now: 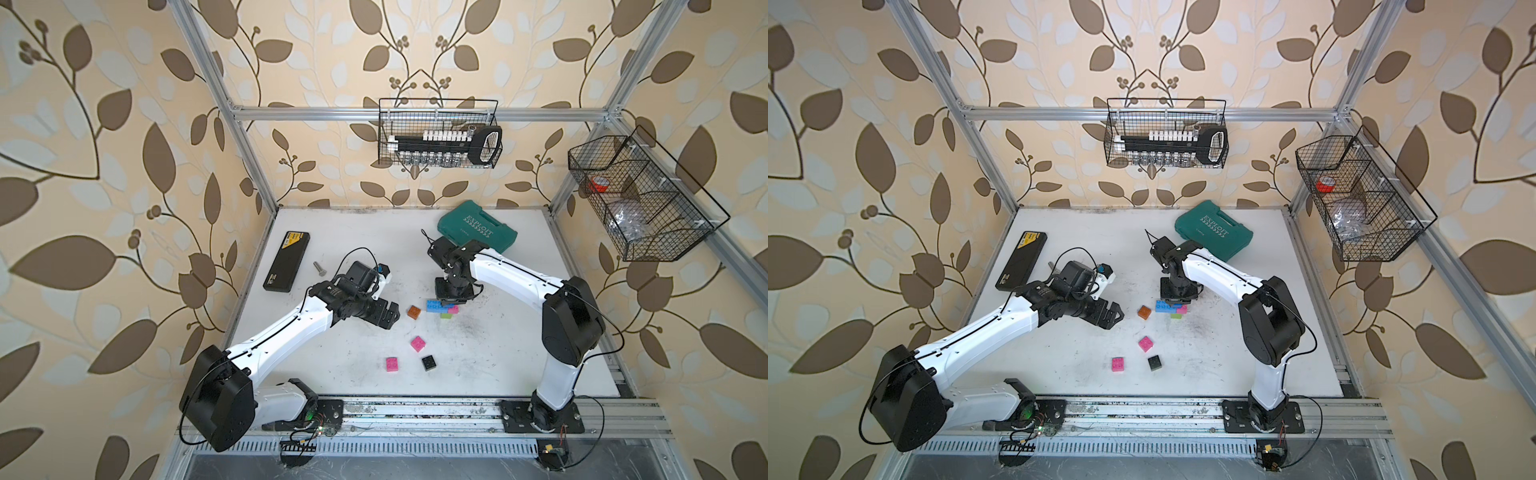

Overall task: Assemble the number 4 with lego
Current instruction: Assemble the lego brick with the lego brick.

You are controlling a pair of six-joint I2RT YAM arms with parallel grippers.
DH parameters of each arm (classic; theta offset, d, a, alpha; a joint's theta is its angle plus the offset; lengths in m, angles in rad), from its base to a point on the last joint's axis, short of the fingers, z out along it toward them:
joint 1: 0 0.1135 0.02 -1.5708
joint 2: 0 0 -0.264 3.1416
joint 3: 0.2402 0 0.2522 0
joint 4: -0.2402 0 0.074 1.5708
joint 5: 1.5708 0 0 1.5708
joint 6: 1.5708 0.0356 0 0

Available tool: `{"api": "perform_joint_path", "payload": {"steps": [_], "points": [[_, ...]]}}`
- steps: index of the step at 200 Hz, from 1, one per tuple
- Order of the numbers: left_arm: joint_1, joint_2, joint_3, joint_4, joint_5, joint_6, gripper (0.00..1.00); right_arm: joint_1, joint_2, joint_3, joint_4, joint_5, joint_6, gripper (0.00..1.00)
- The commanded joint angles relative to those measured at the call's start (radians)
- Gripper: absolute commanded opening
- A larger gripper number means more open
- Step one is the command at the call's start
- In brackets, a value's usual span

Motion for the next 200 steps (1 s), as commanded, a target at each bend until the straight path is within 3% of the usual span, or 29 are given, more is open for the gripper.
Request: {"api": "perform_joint_path", "payload": {"steps": [1, 109, 200], "points": [[0.012, 0.003, 0.039, 0.004, 0.031, -0.012, 0.99, 0.001, 0.016, -0.038, -0.007, 0.017, 0.011, 0.11], [0.017, 0.011, 0.044, 0.007, 0.043, -0.012, 0.99, 0.012, -0.007, -0.056, -0.010, 0.009, 0.033, 0.11], [0.022, 0.014, 0.047, 0.004, 0.050, -0.012, 0.99, 0.027, 0.078, -0.023, -0.053, 0.059, 0.004, 0.11]]}}
